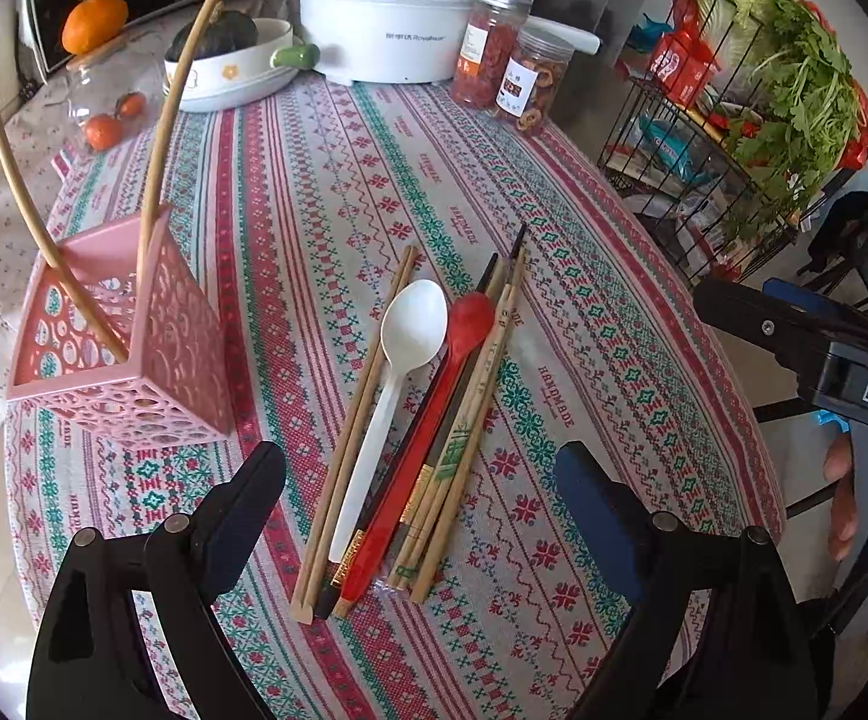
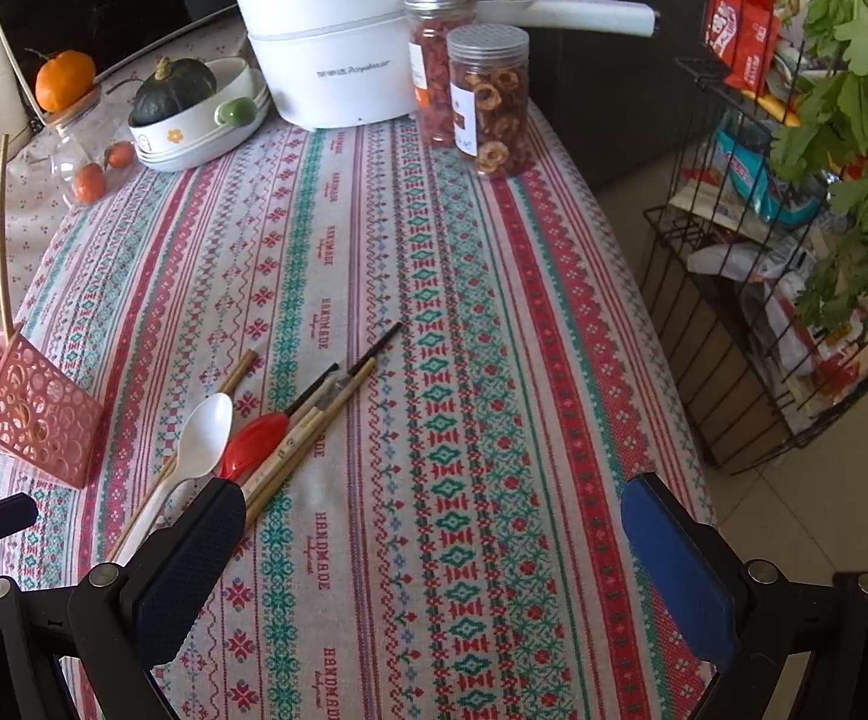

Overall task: Organize utensils
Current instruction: 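Move the left tool to the white spoon and close on it, then lift the white spoon with the left tool while the right tool grasps plastic-wrapped chopsticks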

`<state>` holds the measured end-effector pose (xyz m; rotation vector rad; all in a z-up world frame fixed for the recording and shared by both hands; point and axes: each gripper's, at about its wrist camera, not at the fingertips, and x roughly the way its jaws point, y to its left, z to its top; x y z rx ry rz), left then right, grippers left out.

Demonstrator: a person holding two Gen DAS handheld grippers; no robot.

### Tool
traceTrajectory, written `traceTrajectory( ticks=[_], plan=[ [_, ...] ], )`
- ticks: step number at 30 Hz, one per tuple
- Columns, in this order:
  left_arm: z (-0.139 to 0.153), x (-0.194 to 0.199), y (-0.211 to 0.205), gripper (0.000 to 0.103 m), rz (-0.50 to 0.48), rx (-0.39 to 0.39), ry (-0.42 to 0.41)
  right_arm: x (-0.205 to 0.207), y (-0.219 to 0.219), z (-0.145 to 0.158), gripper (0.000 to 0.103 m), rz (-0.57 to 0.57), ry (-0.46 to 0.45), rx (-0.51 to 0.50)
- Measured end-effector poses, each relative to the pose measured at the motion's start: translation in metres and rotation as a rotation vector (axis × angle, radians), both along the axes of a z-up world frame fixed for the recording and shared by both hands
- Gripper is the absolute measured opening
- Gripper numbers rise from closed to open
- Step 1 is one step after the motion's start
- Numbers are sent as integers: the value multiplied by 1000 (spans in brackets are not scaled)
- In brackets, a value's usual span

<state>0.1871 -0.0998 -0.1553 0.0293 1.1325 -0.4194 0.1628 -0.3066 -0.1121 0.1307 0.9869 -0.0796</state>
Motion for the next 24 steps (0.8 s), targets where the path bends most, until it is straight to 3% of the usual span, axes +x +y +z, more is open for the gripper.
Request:
traceTrajectory(
  ticks=[3, 7, 13, 21, 24],
  plan=[
    [-9, 16, -4, 91, 26, -39, 26, 2, -6, -5, 103, -15, 23, 13],
    [-14, 40, -14, 80, 32, -47, 8, 4, -12, -10, 103, -36, 49, 28],
    [-25, 58, -37, 56, -53, 47, -47, 7, -22, -15, 103, -64, 73, 59],
    [-45, 69, -47, 42, -101, 149, -63, 10, -27, -19, 103, -84, 90, 72],
    [-52, 73, -47, 25, -106, 171, -51, 11, -27, -20, 103, -80, 94, 73]
  ],
)
